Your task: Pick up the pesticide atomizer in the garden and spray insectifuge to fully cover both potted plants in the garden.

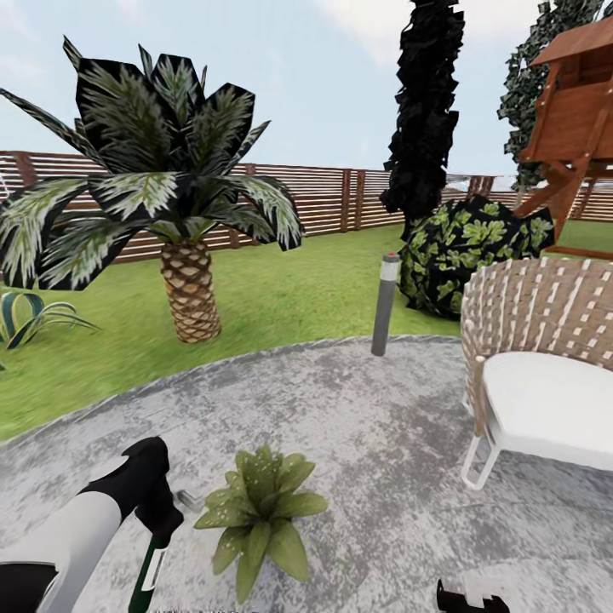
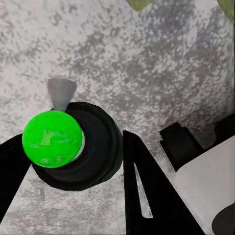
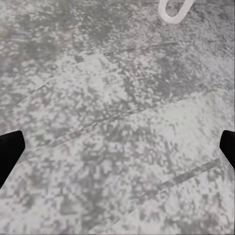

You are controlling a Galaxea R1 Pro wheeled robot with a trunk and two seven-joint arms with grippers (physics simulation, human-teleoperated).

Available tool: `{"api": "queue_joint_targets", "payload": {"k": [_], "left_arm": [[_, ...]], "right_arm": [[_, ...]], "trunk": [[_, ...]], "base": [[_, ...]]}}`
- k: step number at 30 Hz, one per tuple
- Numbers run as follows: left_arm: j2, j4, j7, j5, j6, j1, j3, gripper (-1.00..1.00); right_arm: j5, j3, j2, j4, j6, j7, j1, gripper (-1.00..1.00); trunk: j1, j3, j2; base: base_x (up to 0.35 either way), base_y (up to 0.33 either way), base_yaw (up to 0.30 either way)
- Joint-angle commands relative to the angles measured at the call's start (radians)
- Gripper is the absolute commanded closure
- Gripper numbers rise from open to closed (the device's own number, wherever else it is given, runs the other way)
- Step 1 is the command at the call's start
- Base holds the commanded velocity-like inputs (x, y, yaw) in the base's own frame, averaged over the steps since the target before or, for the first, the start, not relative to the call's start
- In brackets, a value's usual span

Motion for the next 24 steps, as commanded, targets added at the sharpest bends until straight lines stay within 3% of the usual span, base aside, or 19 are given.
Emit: {"api": "queue_joint_targets", "payload": {"k": [1,6,16,24], "left_arm": [[0.001,-0.002,-0.009,-0.006,0.007,-0.001,-0.004,1.00],[0.003,-0.005,-0.008,-0.006,0.008,-0.002,-0.006,1.00],[0.001,0.012,-0.008,-0.007,0.007,0.001,-0.008,1.00],[0.025,0.012,-0.006,-0.007,0.006,0.041,-0.005,1.00]], "right_arm": [[0.011,-0.007,0.000,0.001,-0.003,-0.004,-0.001,-1.00],[0.011,-0.007,0.000,0.001,-0.003,-0.004,-0.001,-1.00],[0.011,-0.007,0.000,0.001,-0.003,-0.004,-0.001,-1.00],[0.011,-0.007,-0.002,0.001,-0.003,-0.004,-0.001,-1.00]], "trunk": [[0.000,-0.001,0.000],[0.000,-0.001,0.000],[0.000,-0.001,0.000],[0.000,-0.001,0.000]], "base": [[-0.062,-0.266,0.276],[-0.168,-0.202,0.276],[-0.019,-0.016,0.276],[0.000,0.000,0.185]]}}
